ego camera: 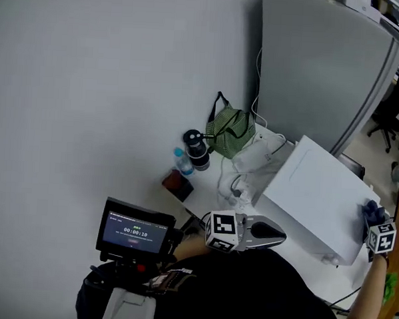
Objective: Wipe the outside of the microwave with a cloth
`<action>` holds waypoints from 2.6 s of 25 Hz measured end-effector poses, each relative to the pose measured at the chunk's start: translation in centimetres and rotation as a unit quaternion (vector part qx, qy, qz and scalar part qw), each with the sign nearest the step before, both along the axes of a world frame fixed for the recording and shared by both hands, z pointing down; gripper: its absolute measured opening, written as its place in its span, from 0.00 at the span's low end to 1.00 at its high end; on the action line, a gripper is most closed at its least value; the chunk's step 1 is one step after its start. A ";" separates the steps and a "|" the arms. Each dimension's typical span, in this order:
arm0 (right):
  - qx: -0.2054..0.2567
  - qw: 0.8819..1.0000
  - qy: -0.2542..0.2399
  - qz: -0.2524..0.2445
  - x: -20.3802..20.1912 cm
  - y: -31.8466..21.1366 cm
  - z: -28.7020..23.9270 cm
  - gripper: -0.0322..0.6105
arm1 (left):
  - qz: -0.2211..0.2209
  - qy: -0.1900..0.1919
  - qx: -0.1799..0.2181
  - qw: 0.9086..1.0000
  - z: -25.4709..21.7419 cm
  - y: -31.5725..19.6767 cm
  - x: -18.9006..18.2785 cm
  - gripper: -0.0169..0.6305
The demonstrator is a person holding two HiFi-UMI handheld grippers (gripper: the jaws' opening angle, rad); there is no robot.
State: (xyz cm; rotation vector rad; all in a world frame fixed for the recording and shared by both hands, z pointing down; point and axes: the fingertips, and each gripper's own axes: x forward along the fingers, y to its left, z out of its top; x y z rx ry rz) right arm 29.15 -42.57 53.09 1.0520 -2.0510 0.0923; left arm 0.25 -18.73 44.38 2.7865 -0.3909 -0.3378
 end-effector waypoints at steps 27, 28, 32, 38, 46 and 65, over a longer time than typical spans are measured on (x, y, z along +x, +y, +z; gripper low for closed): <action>-0.022 0.952 0.017 -0.303 -32.4 4.5 0.4 0.25 | -0.100 -0.001 -0.009 0.995 -2.2 2.2 -8.7 0.03; -0.025 0.956 0.021 -0.290 -29.5 4.7 -0.1 0.25 | -0.085 -0.005 -0.007 0.996 -2.3 2.1 -7.4 0.03; -0.040 0.978 0.016 -0.206 -15.8 5.2 0.3 0.25 | -0.019 -0.010 -0.008 1.000 -1.3 1.0 -2.2 0.03; -0.049 0.994 0.032 -0.090 -1.8 7.3 0.5 0.25 | 0.044 -0.006 -0.014 0.999 -0.6 0.7 1.8 0.03; 0.014 0.955 -0.043 -0.294 -25.9 11.2 -4.7 0.25 | -0.012 0.001 -0.009 1.000 -2.2 2.8 -3.3 0.03; -0.034 0.969 0.010 -0.243 -24.4 12.2 1.2 0.25 | 0.009 0.019 -0.012 1.000 -1.9 5.2 -9.9 0.03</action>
